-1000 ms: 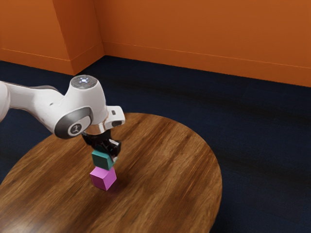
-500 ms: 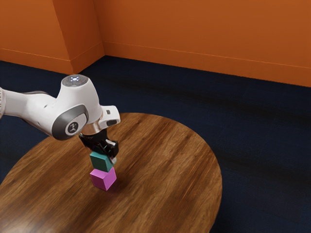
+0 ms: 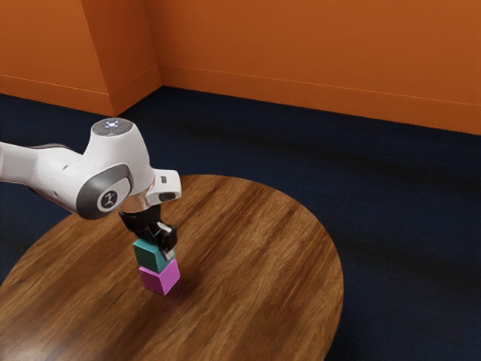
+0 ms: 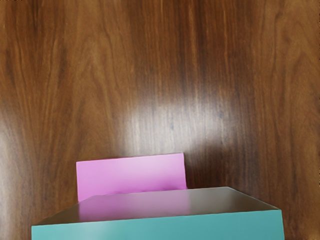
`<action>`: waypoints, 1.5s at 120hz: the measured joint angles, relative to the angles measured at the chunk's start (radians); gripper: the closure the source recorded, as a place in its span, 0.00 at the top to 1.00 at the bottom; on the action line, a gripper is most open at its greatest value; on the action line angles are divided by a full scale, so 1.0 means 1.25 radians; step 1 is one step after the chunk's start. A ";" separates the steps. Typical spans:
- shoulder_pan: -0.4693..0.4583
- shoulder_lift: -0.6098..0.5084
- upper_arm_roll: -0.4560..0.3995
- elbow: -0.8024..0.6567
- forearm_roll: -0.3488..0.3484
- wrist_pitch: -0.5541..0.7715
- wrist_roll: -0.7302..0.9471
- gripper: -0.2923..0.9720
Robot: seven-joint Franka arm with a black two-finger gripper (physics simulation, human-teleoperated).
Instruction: Pick up the blue block with one arm, and put the blue block on the pink block with one arm
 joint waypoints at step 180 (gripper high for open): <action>0.000 0.038 0.033 0.023 0.004 0.023 0.076 0.52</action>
